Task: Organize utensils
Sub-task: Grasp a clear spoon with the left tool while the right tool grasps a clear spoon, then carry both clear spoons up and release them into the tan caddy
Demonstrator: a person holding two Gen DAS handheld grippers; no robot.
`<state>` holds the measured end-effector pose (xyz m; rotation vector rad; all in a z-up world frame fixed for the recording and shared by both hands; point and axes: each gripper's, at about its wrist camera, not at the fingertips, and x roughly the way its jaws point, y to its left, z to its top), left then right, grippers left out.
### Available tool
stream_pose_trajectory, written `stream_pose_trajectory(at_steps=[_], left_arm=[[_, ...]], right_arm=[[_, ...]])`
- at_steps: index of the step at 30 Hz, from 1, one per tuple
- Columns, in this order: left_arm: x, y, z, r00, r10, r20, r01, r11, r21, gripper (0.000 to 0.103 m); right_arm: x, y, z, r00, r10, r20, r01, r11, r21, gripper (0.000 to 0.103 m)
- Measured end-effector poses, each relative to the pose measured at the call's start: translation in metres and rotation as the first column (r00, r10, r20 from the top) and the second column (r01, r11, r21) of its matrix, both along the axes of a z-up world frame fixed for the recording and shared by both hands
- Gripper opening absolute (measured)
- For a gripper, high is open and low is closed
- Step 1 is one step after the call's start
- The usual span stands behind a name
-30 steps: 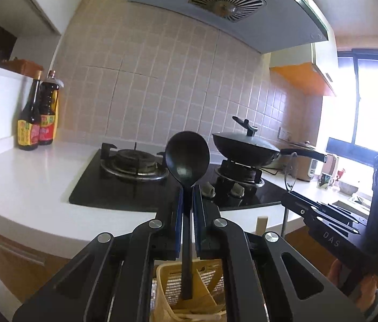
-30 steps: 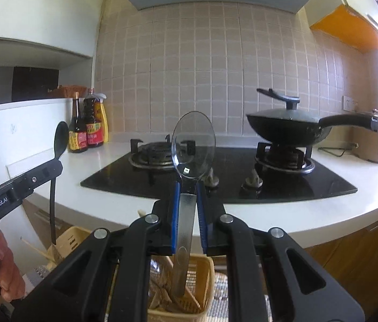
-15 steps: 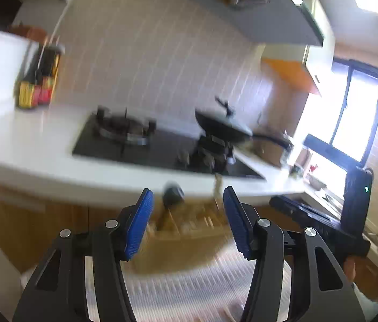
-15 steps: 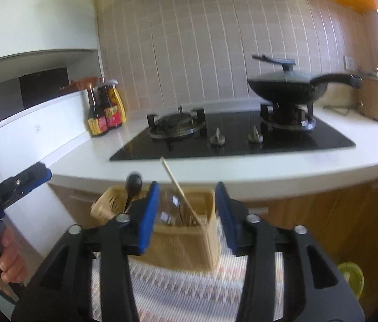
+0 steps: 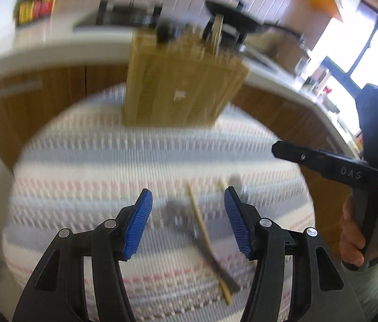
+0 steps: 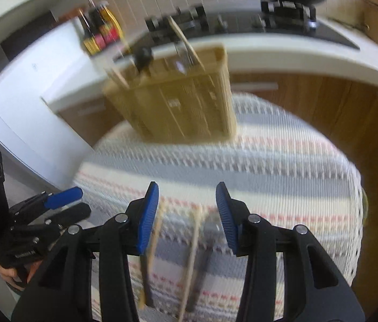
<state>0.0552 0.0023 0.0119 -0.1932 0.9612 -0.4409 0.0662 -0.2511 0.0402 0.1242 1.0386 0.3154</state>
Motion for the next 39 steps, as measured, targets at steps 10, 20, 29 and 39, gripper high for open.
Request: stream_pose_trajectory(at_steps=[10, 20, 29, 39], left_arm=[[-0.001, -0.019, -0.07, 0.987, -0.013, -0.163, 0.023, 0.998, 0.059, 0.051], [0.003, -0.037, -0.074, 0.993, 0.027, -0.117, -0.013, 0.993, 0.119, 0.044], [0.007, -0.057, -0.07, 0.997, -0.011, -0.082, 0.029, 0.976, 0.215, 0.024], [-0.002, -0.05, -0.067, 0.977, -0.171, -0.13, 0.203, 0.934, 0.295, 0.024]], right_arm=[[-0.019, -0.008, -0.075, 0.986, -0.044, -0.162, 0.047, 0.999, 0.019, 0.029], [-0.028, 0.015, -0.088, 0.992, -0.044, -0.116, 0.031, 0.994, -0.109, 0.022], [-0.041, 0.048, -0.096, 0.997, 0.015, -0.077, -0.034, 0.967, -0.252, 0.013], [-0.042, 0.045, -0.095, 0.987, 0.059, -0.149, -0.093, 0.968, -0.235, 0.012]])
